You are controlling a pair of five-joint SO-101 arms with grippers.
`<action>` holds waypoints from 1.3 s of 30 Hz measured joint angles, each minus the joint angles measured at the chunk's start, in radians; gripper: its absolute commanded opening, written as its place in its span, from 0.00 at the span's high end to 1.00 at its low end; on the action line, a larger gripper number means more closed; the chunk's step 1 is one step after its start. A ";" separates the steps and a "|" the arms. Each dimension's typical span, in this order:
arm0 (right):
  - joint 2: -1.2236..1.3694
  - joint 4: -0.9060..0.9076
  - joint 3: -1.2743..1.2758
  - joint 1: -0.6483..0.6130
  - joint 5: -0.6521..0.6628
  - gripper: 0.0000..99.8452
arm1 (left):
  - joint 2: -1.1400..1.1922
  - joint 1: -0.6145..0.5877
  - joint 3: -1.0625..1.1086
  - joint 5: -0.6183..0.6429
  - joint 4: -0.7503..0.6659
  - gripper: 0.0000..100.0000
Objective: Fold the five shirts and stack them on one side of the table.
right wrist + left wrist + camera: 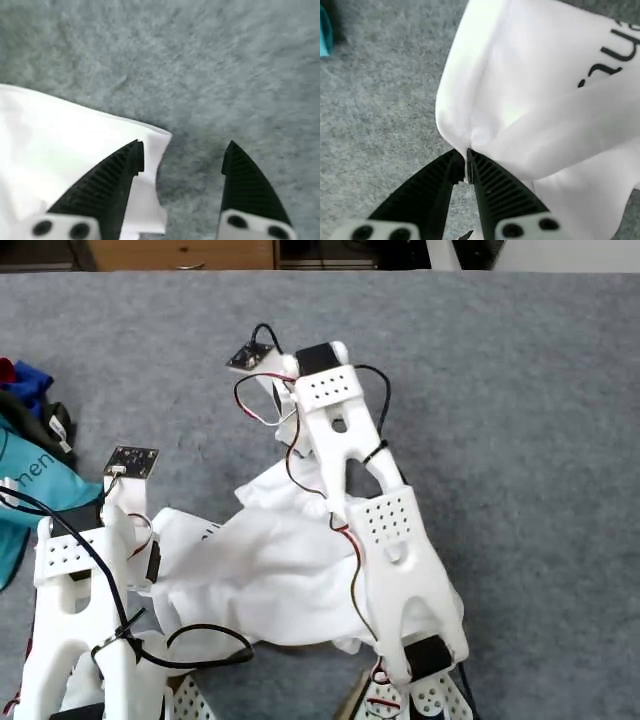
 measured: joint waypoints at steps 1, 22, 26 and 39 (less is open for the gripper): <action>0.000 0.000 -0.017 0.000 -0.006 0.73 | 0.000 0.000 0.000 0.000 0.000 0.98; 0.031 0.000 0.011 -0.035 -0.057 0.73 | 0.000 0.000 0.000 0.000 0.000 0.98; 0.049 0.000 0.011 -0.035 -0.057 0.73 | 0.000 0.000 0.000 0.000 0.000 0.98; 0.083 0.000 0.008 -0.035 -0.057 0.83 | 0.000 0.000 0.003 0.000 0.000 0.98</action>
